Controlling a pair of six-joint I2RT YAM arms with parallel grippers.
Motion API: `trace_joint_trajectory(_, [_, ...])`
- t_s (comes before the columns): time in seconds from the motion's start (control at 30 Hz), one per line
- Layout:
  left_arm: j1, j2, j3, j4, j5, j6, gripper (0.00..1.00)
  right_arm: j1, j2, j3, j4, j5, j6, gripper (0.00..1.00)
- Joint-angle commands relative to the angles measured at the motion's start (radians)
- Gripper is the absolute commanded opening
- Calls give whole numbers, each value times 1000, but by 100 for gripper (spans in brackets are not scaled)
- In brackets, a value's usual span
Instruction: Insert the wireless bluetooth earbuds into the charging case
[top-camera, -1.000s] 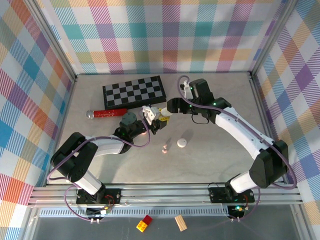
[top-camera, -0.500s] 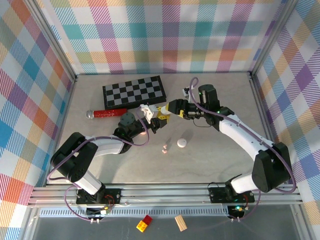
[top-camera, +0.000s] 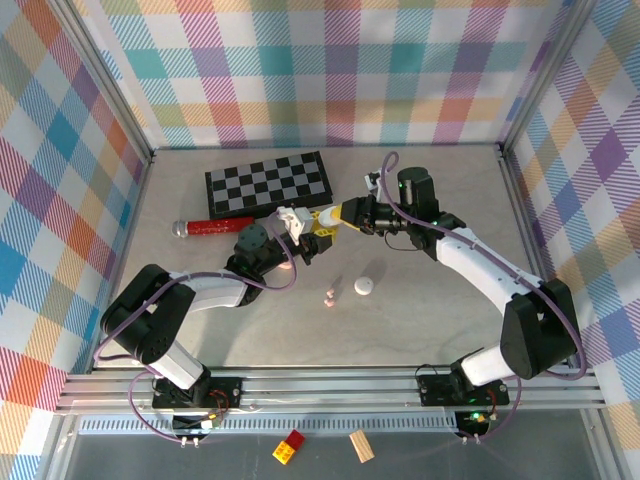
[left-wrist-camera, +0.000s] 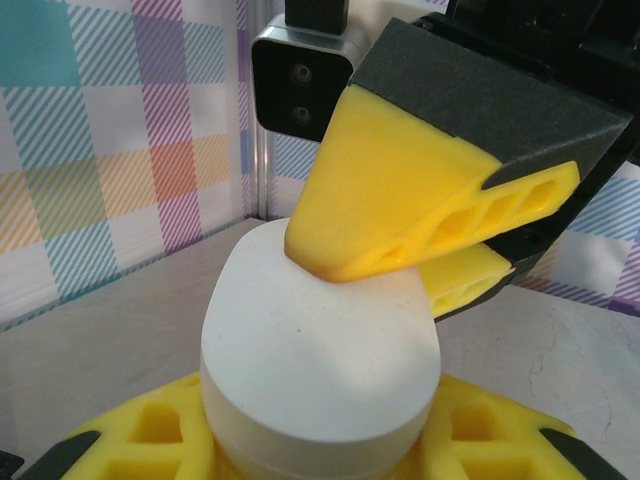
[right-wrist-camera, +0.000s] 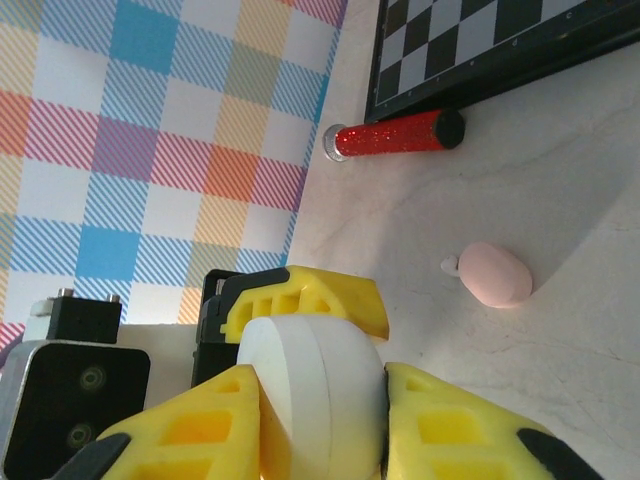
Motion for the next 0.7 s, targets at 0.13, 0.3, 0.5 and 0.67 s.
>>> trace_joint_trajectory(0.13, [0, -28, 7, 4, 17, 9, 59, 3, 16, 4, 11, 25, -5, 19])
trace_joint_trajectory(0.3, [2, -64, -30, -54, -7, 30, 97, -30, 17, -22, -6, 87, -26, 19])
trace_joint_trajectory(0.5, [0, -153, -92, -221, -55, 83, 100, -108, 93, -71, -7, 175, -67, 19])
trace_joint_trajectory(0.67, [0, -241, -142, -333, -88, 103, 100, -152, 219, -63, 55, 195, -78, 18])
